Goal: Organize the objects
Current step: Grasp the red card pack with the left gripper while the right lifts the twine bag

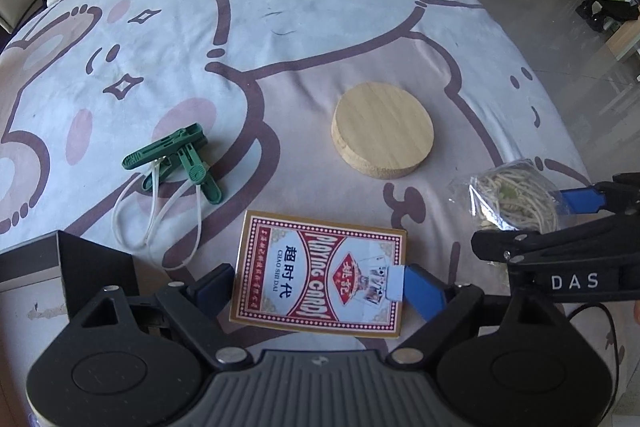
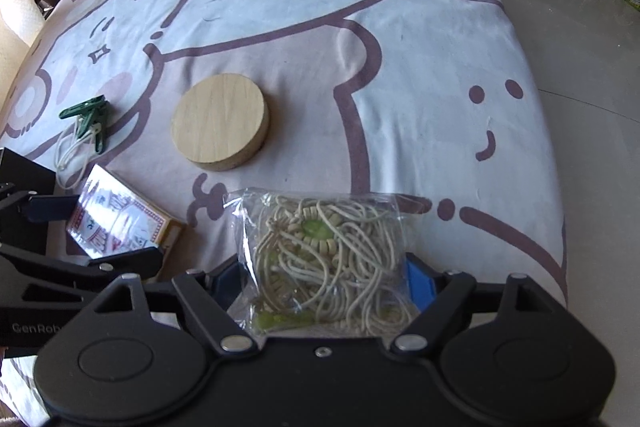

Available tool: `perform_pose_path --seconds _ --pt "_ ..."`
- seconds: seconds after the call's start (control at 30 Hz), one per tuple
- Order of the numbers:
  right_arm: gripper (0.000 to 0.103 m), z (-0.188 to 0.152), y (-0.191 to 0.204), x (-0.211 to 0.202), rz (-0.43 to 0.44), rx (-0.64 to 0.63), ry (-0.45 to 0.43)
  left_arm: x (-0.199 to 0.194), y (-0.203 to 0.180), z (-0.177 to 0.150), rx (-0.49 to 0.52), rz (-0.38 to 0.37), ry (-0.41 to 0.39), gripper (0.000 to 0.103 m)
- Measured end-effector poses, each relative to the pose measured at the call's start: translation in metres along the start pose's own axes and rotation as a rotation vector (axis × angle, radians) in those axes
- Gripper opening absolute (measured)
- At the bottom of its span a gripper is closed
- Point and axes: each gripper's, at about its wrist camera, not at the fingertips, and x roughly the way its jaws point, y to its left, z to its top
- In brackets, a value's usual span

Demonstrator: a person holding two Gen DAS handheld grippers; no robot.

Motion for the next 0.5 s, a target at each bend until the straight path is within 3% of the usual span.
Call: perform_pose_path --seconds 0.3,0.5 --pt "0.088 0.003 -0.007 0.008 0.017 0.025 0.033 0.006 -0.001 0.004 -0.008 0.005 0.023 0.092" --pt "0.077 0.005 -0.011 -0.002 0.046 0.051 0.010 0.003 -0.001 0.005 -0.022 0.007 0.020 0.090"
